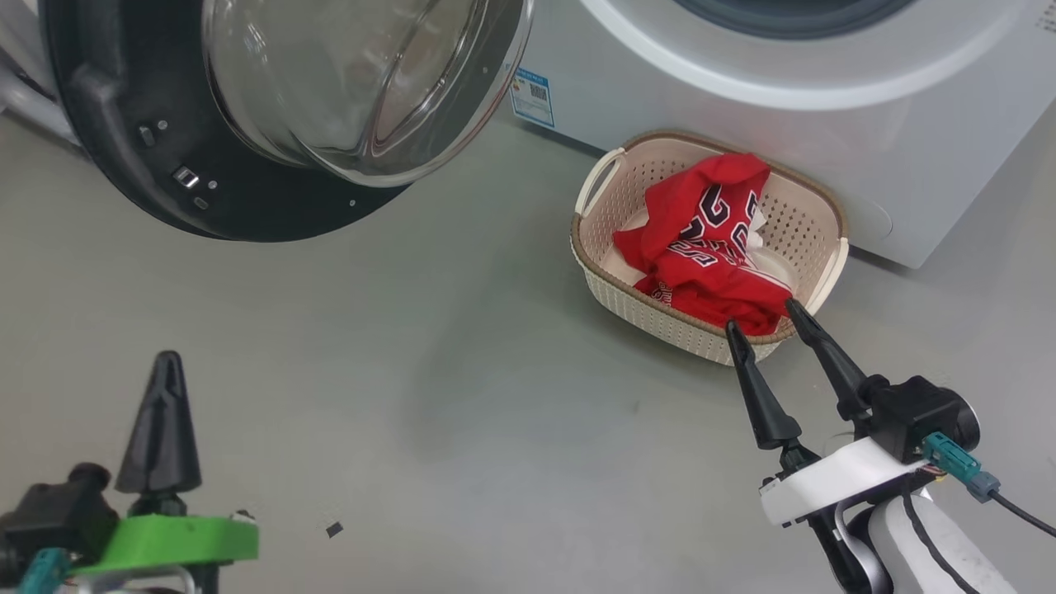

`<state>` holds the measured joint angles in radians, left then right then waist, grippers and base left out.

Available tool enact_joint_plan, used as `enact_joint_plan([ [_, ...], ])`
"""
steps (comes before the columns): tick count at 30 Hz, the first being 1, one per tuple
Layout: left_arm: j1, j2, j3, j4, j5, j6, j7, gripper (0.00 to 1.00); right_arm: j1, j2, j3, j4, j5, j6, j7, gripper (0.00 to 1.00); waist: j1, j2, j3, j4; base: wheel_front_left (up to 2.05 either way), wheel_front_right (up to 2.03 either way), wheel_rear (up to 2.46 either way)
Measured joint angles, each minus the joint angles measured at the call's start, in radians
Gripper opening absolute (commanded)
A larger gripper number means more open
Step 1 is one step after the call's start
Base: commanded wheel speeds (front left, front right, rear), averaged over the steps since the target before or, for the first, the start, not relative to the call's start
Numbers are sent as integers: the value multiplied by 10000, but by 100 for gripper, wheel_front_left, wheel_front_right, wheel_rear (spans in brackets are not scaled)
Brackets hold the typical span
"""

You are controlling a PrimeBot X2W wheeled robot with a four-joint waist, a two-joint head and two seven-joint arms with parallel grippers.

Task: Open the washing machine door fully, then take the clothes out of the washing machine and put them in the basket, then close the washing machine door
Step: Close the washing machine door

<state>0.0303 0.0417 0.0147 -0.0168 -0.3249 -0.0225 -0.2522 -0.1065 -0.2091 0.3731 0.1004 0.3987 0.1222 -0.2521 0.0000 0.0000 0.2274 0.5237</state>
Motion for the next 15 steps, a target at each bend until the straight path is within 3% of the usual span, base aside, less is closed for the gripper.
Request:
enact_joint_plan([
  [8, -1366, 612, 1624, -564, -756, 0, -46, 0, -387, -439, 52, -221, -142, 0, 90, 100, 0, 0, 846, -218, 0, 0, 0],
  [15, -2503, 1697, 3231, -219, -1824, 0, 159, 0, -639, -679, 69, -290, -142, 0, 92, 100, 0, 0, 1320, -646, 0, 0, 0],
])
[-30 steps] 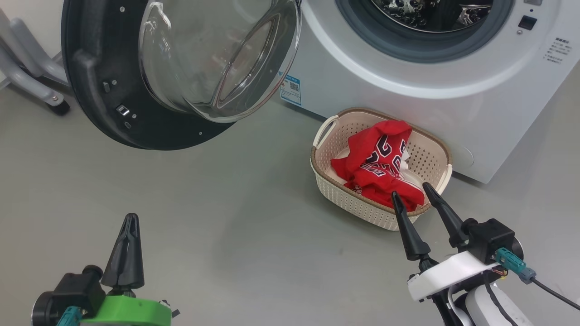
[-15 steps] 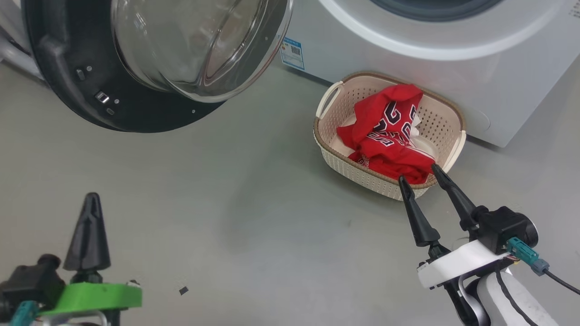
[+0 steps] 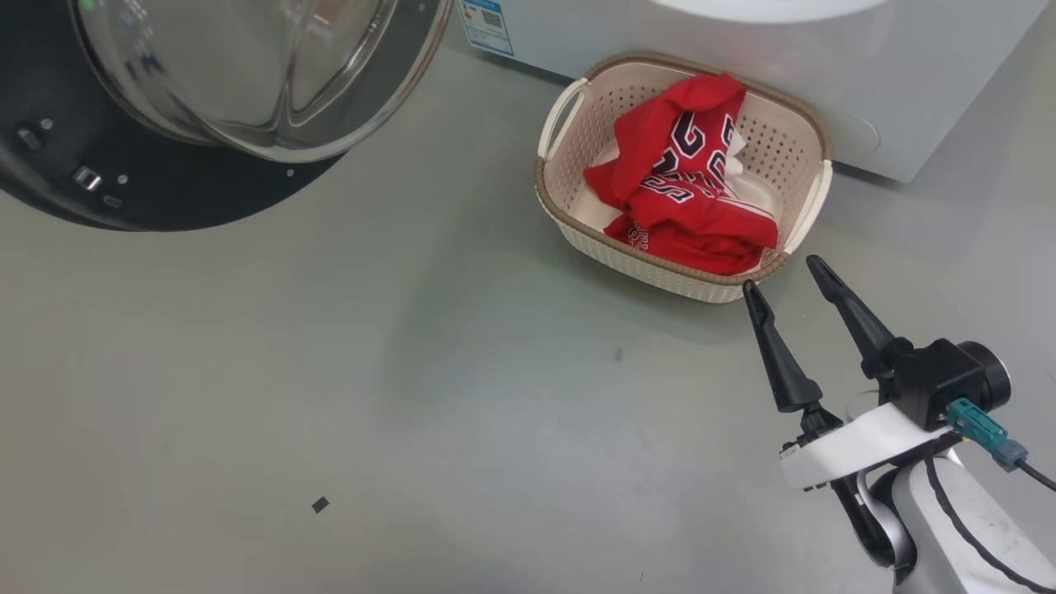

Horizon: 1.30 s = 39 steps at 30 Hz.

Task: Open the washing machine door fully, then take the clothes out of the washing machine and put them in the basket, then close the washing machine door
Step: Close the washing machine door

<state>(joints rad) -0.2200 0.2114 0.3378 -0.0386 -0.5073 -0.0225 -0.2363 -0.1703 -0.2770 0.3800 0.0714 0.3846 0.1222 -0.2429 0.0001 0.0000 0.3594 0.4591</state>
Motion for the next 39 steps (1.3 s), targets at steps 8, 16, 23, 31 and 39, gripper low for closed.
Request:
enact_joint_plan([
  [8, -1261, 997, 1893, 1505, -2374, 6, 1551, 0, -310, -69, 115, -21, 6, 0, -2, 100, 0, 0, 268, -649, 0, 0, 0],
  [16, -2816, 1208, 3087, 3252, -4897, 784, 3622, 0, -320, -259, 268, -15, 17, 0, 0, 100, 0, 0, 466, -1209, 0, 0, 0],
  [23, -3969, 1735, 4013, 4286, -5889, 1327, 4602, 0, -548, -393, 339, -17, 19, 0, -2, 100, 0, 0, 595, -1575, 0, 0, 0],
  [31, -4939, 1799, 4790, 5467, -6564, 1421, 5106, 0, -550, -391, 522, -8, 40, 0, -2, 100, 0, 0, 662, -1945, 0, 0, 0],
  [39, -5606, 1743, 4692, 6629, -6939, 1498, 5944, 0, -549, -474, 479, -8, 128, 0, -2, 100, 0, 0, 773, -2071, 0, 0, 0],
])
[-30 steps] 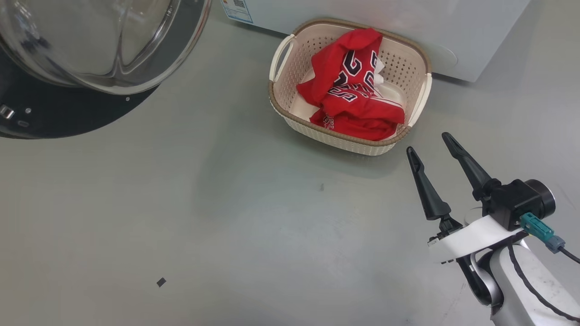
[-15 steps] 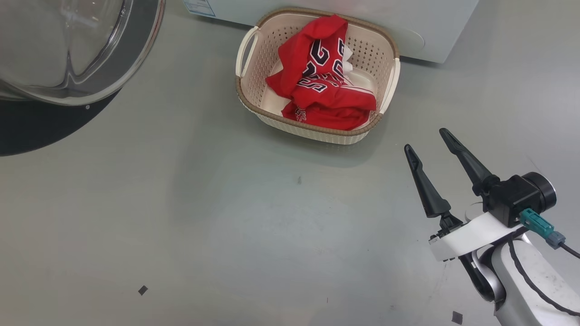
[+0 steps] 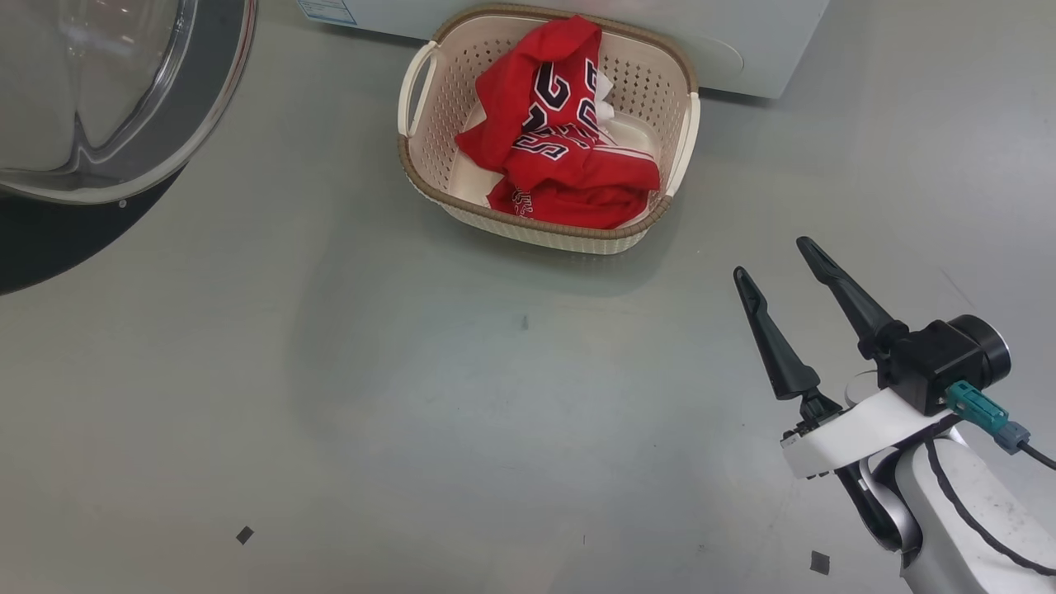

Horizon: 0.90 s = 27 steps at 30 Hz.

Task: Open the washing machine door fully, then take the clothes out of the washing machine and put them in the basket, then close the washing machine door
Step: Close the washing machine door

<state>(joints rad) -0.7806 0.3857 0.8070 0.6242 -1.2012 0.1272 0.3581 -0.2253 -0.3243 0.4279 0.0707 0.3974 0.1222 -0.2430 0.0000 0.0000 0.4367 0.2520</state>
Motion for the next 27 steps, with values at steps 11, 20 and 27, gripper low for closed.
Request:
enact_joint_plan([
  [11, -856, 71, -67, 1009, -98, 0, 968, 0, -3, -81, 401, -31, 213, 0, 0, 100, 0, 0, 123, -98, 0, 0, 0],
  [20, -926, 351, -408, 1151, -44, 10, 1557, 0, -133, -165, 414, -44, 309, 0, 0, 100, 0, 0, 138, -161, 0, 0, 0],
  [27, -968, 355, -890, 1218, 63, 12, 2023, 0, -136, -155, 422, 36, 334, 0, 0, 100, 0, 0, -10, -153, 0, 0, 0],
])
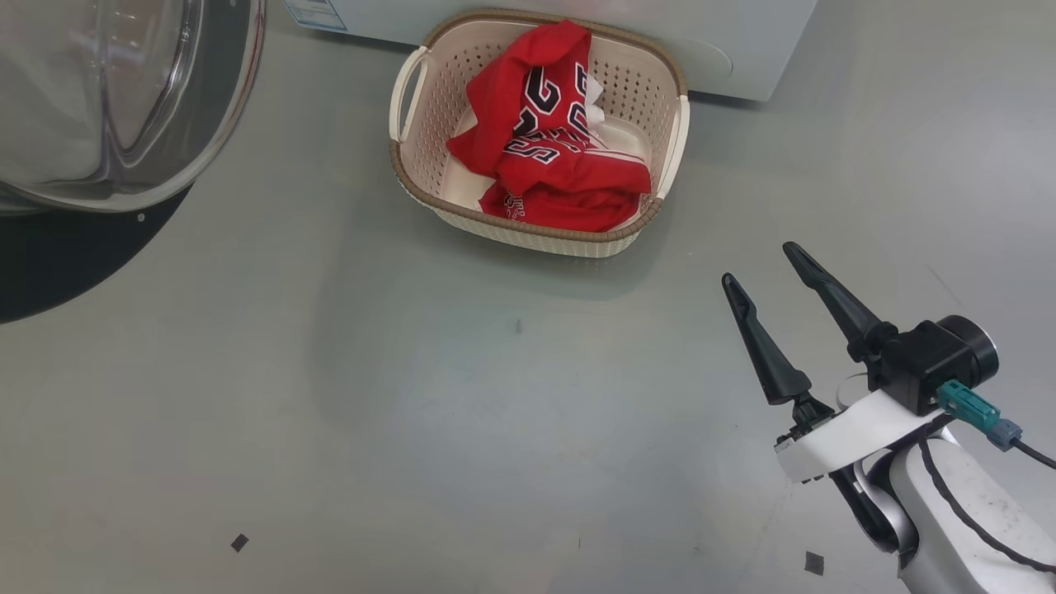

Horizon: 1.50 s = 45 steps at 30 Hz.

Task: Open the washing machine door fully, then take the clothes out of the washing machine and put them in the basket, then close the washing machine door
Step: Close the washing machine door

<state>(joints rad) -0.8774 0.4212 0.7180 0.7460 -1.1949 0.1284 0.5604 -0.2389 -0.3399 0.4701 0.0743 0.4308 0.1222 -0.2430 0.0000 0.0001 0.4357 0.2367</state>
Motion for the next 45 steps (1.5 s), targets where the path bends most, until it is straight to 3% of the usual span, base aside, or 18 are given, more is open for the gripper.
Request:
enact_joint_plan([
  [8, 3, -234, -324, 105, -13, -33, 744, 0, 0, 100, -81, 192, 2, 0, -2, 100, 0, 0, -318, 61, 0, 0, 0],
  [21, 188, -941, -792, 50, -192, -637, 1705, 0, 8, 330, -105, 433, 79, -2, -17, 100, 0, 0, -816, 276, 0, 0, 0],
  [35, 897, -1505, -1250, -247, -199, -1003, 2435, 0, 34, 573, -105, 681, 92, -4, -46, 100, 0, 0, -1380, 437, 0, 0, 0],
  [45, 1313, -2288, -1678, -844, -387, -1290, 3195, 0, 88, 817, -54, 857, 107, -2, -48, 100, 0, 0, -1748, 438, 0, 0, 0],
])
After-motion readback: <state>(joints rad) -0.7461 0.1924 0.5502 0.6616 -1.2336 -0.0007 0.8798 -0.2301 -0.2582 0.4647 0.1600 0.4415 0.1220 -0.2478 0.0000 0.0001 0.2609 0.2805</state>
